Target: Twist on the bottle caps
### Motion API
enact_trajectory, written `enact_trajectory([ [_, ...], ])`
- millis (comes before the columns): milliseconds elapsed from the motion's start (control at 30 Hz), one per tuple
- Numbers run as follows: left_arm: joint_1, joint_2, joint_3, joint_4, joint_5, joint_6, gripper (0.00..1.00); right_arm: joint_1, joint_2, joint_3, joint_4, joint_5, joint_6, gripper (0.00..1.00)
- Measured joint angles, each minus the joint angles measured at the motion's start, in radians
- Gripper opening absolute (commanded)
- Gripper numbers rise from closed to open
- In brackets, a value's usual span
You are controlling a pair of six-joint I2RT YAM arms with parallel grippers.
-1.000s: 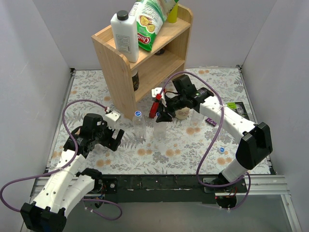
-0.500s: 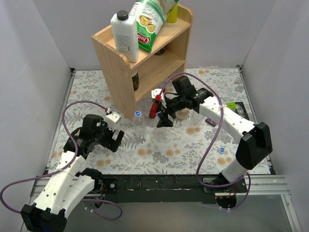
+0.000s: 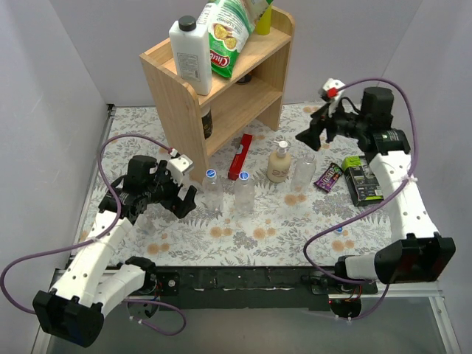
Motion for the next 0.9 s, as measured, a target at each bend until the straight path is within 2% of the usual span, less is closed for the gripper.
enact_trajectory([
  [100,0.0,0.034,0.019,0.006,0.01,-0.001,0.98,-0.15,-0.08,-0.154,0.09,-0.022,0.029,0.96],
  [200,0.0,0.055,0.021,0.005,0.014,-0.008,0.98,-0.232,-0.159,-0.348,0.167,-0.04,0.039,0.97],
  [333,0.0,0.08,0.031,0.001,0.021,-0.019,0.98,-0.249,-0.2,-0.497,0.259,-0.069,0.044,0.96],
  [533,0.0,0.096,0.077,-0.025,0.021,-0.023,0.98,-0.247,-0.185,-0.592,0.421,-0.097,0.072,0.9],
  [633,0.0,0.105,0.115,-0.043,0.026,-0.02,0.98,-0.247,-0.151,-0.618,0.496,-0.114,0.078,0.78],
  [667,0.0,0.11,0.134,-0.055,0.031,-0.016,0.98,-0.247,-0.136,-0.618,0.51,-0.119,0.081,0.66],
  [700,0.0,0.117,0.155,-0.064,0.038,-0.011,0.98,-0.247,-0.118,-0.618,0.53,-0.124,0.082,0.58],
  [733,0.0,0.125,0.18,-0.077,0.049,-0.005,0.98,-0.247,-0.1,-0.618,0.548,-0.133,0.082,0.41],
  [800,0.0,0.15,0.242,-0.1,0.08,0.013,0.98,-0.247,-0.069,-0.615,0.56,-0.149,0.08,0.28],
  [833,0.0,0.165,0.276,-0.109,0.103,0.02,0.98,-0.247,-0.055,-0.606,0.561,-0.161,0.085,0.17],
  [900,0.0,0.205,0.353,-0.126,0.154,0.022,0.98,-0.247,-0.04,-0.575,0.538,-0.177,0.085,0.08],
])
